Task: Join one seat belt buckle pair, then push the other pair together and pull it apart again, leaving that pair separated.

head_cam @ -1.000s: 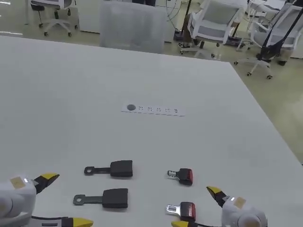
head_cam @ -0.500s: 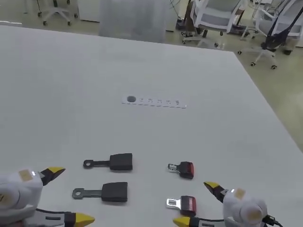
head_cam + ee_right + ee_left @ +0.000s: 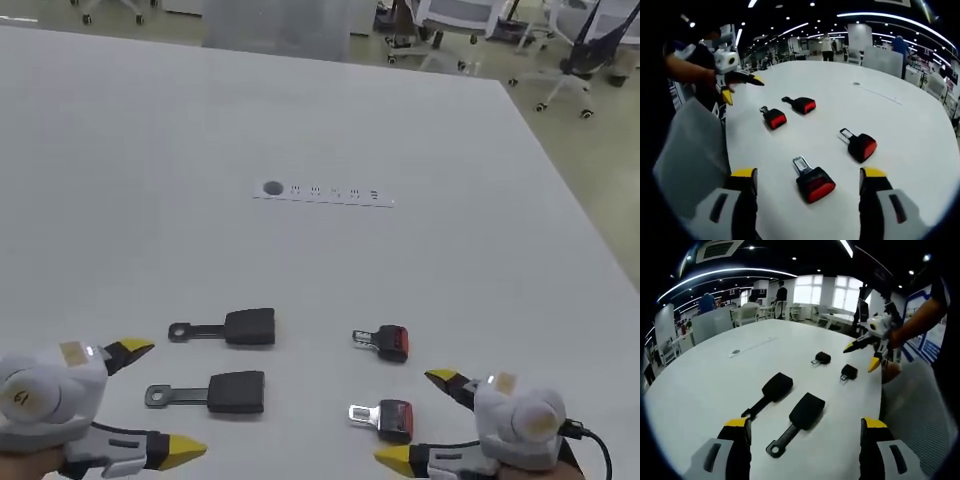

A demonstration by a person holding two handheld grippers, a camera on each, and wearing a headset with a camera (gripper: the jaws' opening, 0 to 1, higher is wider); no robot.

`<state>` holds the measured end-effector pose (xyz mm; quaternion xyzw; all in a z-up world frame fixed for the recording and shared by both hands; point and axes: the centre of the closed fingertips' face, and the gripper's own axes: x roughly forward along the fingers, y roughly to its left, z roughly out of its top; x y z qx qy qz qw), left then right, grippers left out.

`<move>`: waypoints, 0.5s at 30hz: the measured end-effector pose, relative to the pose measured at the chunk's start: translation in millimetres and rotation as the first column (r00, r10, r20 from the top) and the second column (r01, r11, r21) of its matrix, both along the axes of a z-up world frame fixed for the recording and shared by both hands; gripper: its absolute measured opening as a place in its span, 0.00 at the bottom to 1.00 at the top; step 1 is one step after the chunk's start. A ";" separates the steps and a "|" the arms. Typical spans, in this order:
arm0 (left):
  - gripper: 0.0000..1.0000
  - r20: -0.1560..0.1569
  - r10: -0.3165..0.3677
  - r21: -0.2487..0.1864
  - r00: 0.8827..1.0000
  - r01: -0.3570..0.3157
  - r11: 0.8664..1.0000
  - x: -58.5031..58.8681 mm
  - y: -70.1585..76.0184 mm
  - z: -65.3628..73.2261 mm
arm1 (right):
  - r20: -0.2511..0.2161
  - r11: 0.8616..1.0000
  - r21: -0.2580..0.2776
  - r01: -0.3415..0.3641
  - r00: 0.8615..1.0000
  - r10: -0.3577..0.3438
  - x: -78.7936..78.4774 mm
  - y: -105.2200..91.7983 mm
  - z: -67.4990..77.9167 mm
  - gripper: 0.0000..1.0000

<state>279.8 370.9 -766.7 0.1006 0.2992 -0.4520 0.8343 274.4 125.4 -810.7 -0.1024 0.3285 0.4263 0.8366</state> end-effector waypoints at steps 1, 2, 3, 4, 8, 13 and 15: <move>0.91 -0.002 -0.004 0.003 1.000 0.004 1.000 0.4 -1.1 -0.9 | -0.002 1.000 -0.003 -0.004 1.000 0.004 0.3 -0.4 -1.7 0.85; 0.91 0.000 -0.007 0.008 1.000 0.007 1.000 1.1 -1.9 -1.9 | -0.005 1.000 -0.004 -0.008 1.000 0.008 0.5 -0.5 -3.2 0.85; 0.91 0.002 -0.014 0.017 1.000 0.014 1.000 1.8 -3.1 -3.2 | -0.012 1.000 -0.005 -0.015 1.000 0.015 0.2 -0.3 -5.5 0.84; 0.90 -0.001 -0.021 0.017 1.000 0.021 1.000 2.1 -4.8 -4.0 | -0.022 1.000 -0.009 -0.025 0.999 0.025 -0.5 -0.1 -8.3 0.84; 0.87 -0.015 -0.048 0.029 0.999 0.048 0.998 3.8 -7.3 -11.6 | -0.039 0.997 -0.039 -0.067 0.997 0.065 -2.3 1.0 -15.4 0.81; 0.85 -0.039 -0.070 0.046 0.997 0.072 0.996 7.1 -9.2 -21.0 | -0.066 0.994 -0.044 -0.099 0.993 0.096 -3.0 2.6 -20.2 0.78; 0.85 -0.041 -0.086 0.051 0.995 0.088 0.995 8.1 -11.3 -24.0 | -0.072 0.993 -0.053 -0.109 0.992 0.105 -2.6 1.4 -23.8 0.77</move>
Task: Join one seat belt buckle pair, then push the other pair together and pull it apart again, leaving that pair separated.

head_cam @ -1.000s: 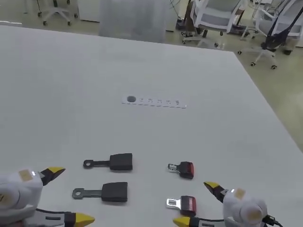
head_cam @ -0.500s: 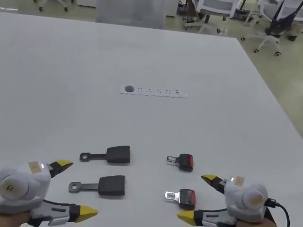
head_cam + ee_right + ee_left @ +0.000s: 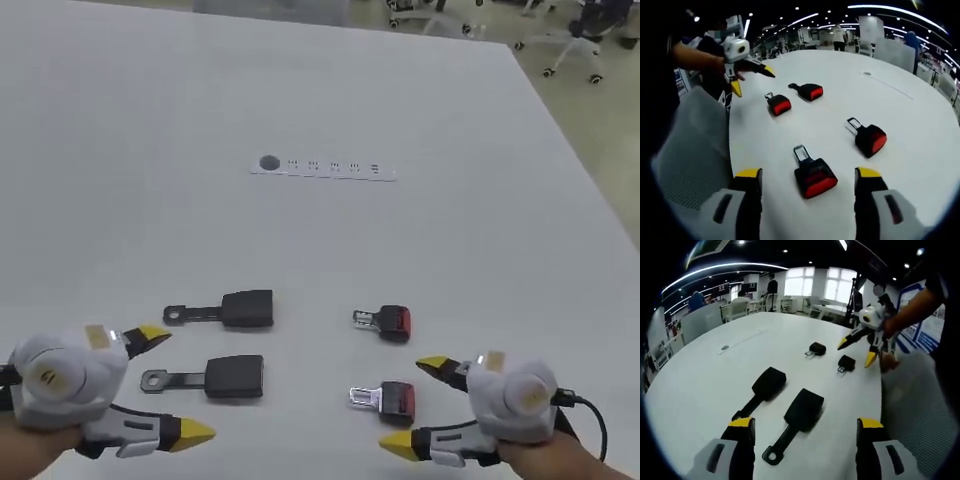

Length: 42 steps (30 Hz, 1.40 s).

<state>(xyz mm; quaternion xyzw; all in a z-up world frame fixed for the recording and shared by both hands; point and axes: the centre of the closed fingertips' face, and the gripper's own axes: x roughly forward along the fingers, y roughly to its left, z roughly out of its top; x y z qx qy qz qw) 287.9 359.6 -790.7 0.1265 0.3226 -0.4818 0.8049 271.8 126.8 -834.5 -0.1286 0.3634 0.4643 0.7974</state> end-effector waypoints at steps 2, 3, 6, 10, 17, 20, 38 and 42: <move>0.83 -0.006 -0.015 0.012 1.000 0.015 1.000 1.6 -1.4 -4.8 | -0.008 1.000 -0.003 -0.015 1.000 0.015 -1.2 -0.1 -1.3 0.76; 0.83 -0.009 -0.019 0.016 1.000 0.020 1.000 2.4 -2.0 -6.9 | -0.008 1.000 -0.008 -0.024 1.000 0.024 -1.2 -0.3 -1.8 0.75; 0.79 -0.018 -0.052 0.039 0.998 0.053 0.998 4.3 -3.9 -15.4 | -0.018 0.999 -0.016 -0.044 0.999 0.043 -0.6 -0.8 -5.0 0.74; 0.78 -0.030 -0.073 0.043 0.997 0.074 0.996 9.1 -8.4 -23.0 | -0.048 0.997 -0.023 -0.075 0.996 0.073 -1.6 -1.9 -11.0 0.70; 0.73 -0.066 -0.124 0.077 0.990 0.129 0.989 13.5 -16.3 -45.2 | -0.091 0.985 -0.063 -0.159 0.984 0.153 -6.3 -2.5 -22.7 0.64; 0.72 -0.081 -0.144 0.092 0.986 0.151 0.984 14.5 -21.0 -52.6 | -0.094 0.981 -0.069 -0.181 0.980 0.174 -4.9 -2.4 -24.5 0.61; 0.52 -0.002 -0.338 0.205 0.941 0.331 0.921 20.6 -24.1 -70.0 | -0.044 0.954 -0.087 -0.288 0.957 0.285 1.7 -4.0 -27.0 0.39; 0.35 -0.006 -0.384 0.227 0.923 0.375 0.899 19.7 -24.8 -70.8 | -0.037 0.947 -0.087 -0.310 0.951 0.308 2.0 -3.4 -26.0 0.38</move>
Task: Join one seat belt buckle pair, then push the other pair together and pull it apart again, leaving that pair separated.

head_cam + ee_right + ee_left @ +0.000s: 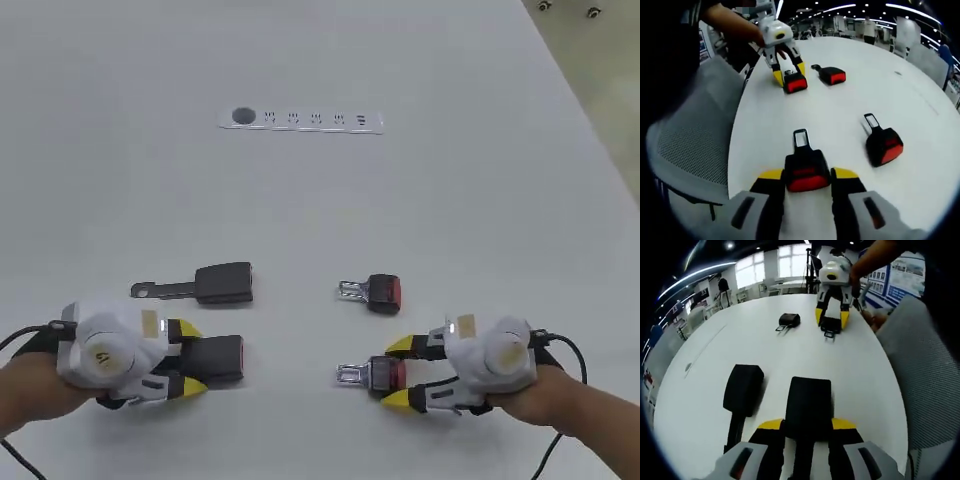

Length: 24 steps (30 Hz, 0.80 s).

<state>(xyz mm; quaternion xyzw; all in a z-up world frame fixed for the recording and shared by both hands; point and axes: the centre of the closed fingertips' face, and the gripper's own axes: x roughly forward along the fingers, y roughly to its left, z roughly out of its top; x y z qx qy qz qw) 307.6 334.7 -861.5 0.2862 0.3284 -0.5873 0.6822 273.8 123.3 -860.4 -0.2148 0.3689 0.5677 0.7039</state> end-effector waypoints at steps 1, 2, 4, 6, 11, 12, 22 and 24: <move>0.34 -0.001 -0.011 0.003 1.000 0.011 1.000 0.0 0.1 -0.9 | -0.002 1.000 0.002 0.000 1.000 0.000 0.2 0.0 0.5 0.37; 0.34 0.004 -0.034 0.004 0.999 0.034 0.999 -0.7 -0.2 -0.3 | -0.003 1.000 0.004 0.000 1.000 0.000 0.1 0.2 0.6 0.37; 0.34 0.004 -0.038 0.004 0.999 0.038 0.999 -0.9 -0.5 0.2 | 0.000 1.000 0.011 -0.006 1.000 0.006 0.0 0.3 0.5 0.37; 0.34 0.003 -0.046 0.006 0.999 0.046 0.999 -1.5 -0.9 0.1 | -0.002 1.000 0.012 -0.008 1.000 0.008 -0.1 0.6 0.8 0.37; 0.34 0.000 -0.056 0.016 0.998 0.056 0.998 -2.1 -1.8 0.2 | -0.003 1.000 0.013 -0.005 1.000 0.005 0.6 1.6 0.8 0.37; 0.34 0.000 -0.057 0.016 0.998 0.057 0.998 -2.1 -1.2 0.2 | -0.004 1.000 0.014 -0.001 1.000 0.001 0.7 2.0 0.8 0.37; 0.34 -0.010 -0.068 0.047 0.998 0.069 0.997 -2.5 -2.8 0.7 | -0.023 0.999 0.046 0.022 1.000 -0.021 6.9 11.3 1.8 0.36; 0.34 -0.012 -0.067 0.052 0.998 0.068 0.996 -2.6 -2.3 0.6 | -0.023 0.999 0.050 0.022 1.000 -0.021 7.8 15.2 1.7 0.36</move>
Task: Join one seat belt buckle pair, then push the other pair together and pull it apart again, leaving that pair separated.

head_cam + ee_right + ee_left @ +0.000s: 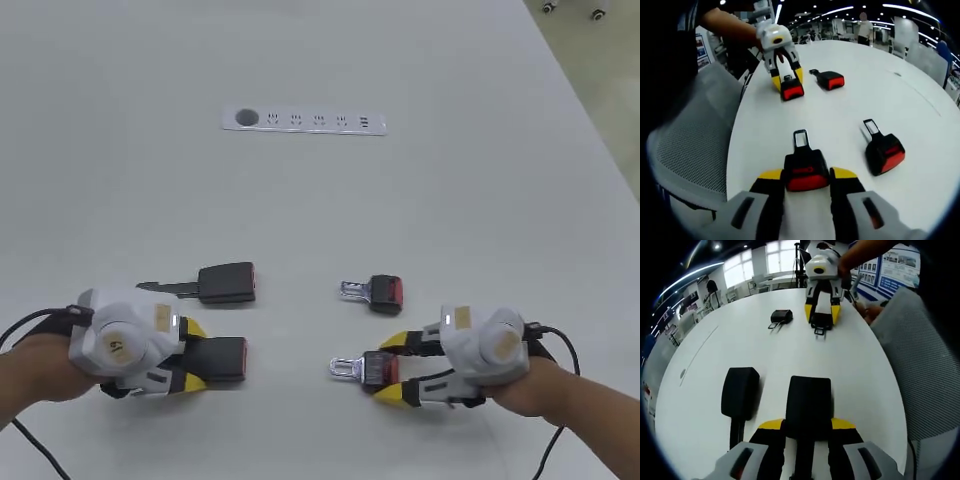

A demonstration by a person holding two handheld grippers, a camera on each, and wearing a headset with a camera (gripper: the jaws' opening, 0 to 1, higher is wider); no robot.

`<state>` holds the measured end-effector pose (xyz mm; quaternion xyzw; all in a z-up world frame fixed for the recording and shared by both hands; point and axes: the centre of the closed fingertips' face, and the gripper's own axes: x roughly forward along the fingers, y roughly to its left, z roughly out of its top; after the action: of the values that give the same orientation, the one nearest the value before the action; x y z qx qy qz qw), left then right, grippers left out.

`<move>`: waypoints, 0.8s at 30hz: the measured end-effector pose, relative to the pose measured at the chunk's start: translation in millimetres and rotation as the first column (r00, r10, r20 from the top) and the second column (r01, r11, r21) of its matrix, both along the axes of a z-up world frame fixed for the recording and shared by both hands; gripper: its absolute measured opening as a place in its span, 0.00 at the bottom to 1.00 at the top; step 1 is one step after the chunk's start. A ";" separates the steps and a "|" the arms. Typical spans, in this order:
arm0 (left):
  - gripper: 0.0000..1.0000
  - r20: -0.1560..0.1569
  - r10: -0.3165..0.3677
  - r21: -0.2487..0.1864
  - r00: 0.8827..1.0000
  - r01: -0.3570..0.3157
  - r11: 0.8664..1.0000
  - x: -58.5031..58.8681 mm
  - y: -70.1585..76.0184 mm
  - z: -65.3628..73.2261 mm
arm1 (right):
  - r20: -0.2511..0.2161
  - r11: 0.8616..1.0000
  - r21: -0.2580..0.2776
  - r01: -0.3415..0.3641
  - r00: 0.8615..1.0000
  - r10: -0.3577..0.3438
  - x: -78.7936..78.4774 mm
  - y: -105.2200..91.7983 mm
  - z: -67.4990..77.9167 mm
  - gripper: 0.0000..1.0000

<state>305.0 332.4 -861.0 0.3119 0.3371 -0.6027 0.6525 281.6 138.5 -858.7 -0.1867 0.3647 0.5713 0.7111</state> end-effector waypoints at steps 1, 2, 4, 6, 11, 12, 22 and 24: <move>0.34 -0.002 0.002 0.002 1.000 -0.002 1.000 0.1 -0.1 -0.1 | -0.001 1.000 0.002 -0.003 1.000 0.003 0.4 2.1 -0.4 0.36; 0.34 -0.002 0.001 0.004 1.000 -0.001 1.000 0.0 0.3 -0.2 | 0.004 1.000 0.003 -0.006 1.000 0.006 1.0 3.9 -0.4 0.36; 0.34 -0.002 0.003 0.009 1.000 -0.003 1.000 -0.3 0.3 0.2 | 0.007 1.000 0.003 -0.011 1.000 0.011 1.3 8.8 -0.9 0.36; 0.34 -0.003 0.006 0.009 1.000 -0.006 1.000 -0.1 1.1 0.3 | 0.011 1.000 0.006 -0.014 1.000 0.014 2.8 13.1 -1.5 0.36; 0.34 -0.006 0.010 0.012 1.000 -0.009 1.000 -0.1 1.0 0.3 | 0.023 1.000 0.018 -0.021 1.000 0.021 5.8 26.1 -0.6 0.36; 0.34 -0.006 0.010 0.013 1.000 -0.010 1.000 -0.2 1.2 0.3 | 0.021 1.000 0.018 -0.024 1.000 0.023 4.5 29.1 -1.0 0.36; 0.34 -0.006 0.011 0.023 1.000 -0.011 1.000 0.1 1.8 0.2 | 0.018 0.999 0.039 -0.031 0.999 0.031 10.1 51.2 -2.0 0.36; 0.34 -0.005 0.008 0.026 1.000 -0.008 1.000 0.1 1.7 0.3 | 0.015 0.998 0.054 -0.028 1.000 0.027 12.6 57.7 -0.8 0.36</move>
<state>305.1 334.2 -860.7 0.3175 0.3480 -0.5963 0.6500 294.3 196.2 -859.5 -0.1766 0.3415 0.5893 0.7106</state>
